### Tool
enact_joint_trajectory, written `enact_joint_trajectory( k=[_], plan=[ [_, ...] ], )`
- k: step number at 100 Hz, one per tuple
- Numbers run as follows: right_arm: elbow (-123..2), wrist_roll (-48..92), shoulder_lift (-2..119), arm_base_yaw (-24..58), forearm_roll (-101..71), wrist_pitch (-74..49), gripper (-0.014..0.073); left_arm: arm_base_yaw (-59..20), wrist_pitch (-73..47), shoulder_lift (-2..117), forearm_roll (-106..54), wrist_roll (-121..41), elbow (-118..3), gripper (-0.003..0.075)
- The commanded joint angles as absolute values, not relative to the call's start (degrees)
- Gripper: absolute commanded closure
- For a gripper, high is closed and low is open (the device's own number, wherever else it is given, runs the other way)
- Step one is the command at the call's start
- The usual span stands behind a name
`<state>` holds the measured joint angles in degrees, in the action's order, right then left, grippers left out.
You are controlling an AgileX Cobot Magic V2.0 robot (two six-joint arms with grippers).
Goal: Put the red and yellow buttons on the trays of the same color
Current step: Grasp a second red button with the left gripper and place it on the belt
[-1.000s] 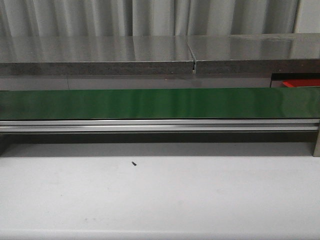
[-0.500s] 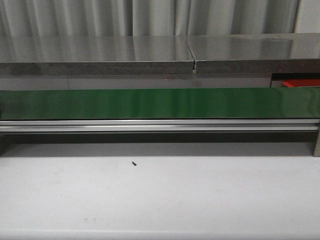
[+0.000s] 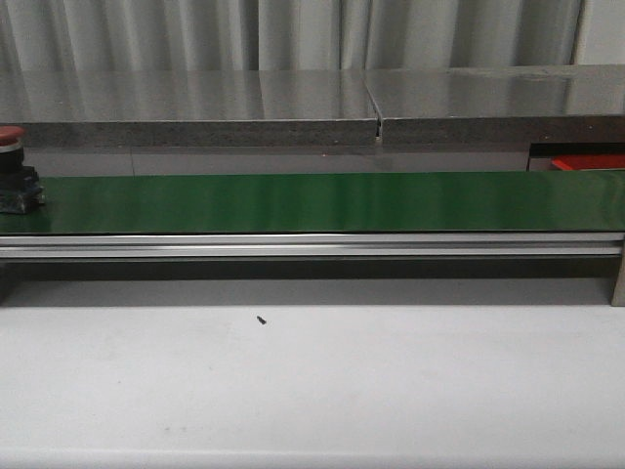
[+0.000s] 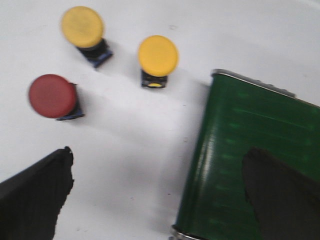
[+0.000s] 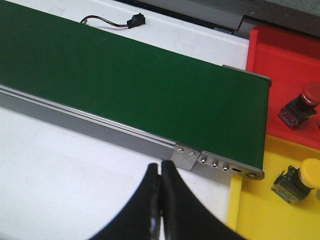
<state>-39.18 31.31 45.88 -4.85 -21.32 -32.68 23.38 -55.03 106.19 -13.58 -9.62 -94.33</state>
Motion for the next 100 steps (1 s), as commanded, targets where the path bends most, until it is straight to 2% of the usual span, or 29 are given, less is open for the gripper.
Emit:
enact_joint_trajectory(
  k=[1, 52, 100],
  plan=[
    [-40.8, 31.6, 45.6, -4.9, -22.1, -29.6, 0.0662, 25.9, -52.4, 104.5, -14.4, -8.9, -96.1, 0.0081],
    [-40.8, 31.6, 45.6, -4.9, -22.1, -29.6, 0.0662, 28.0, -44.9, 114.7, -11.9, -8.8, -96.6, 0.0081],
    [-40.8, 31.6, 45.6, -4.9, -22.1, -29.6, 0.0662, 28.9, -45.8, 121.6, -10.4, -7.4, -105.8, 0.0081]
  ],
)
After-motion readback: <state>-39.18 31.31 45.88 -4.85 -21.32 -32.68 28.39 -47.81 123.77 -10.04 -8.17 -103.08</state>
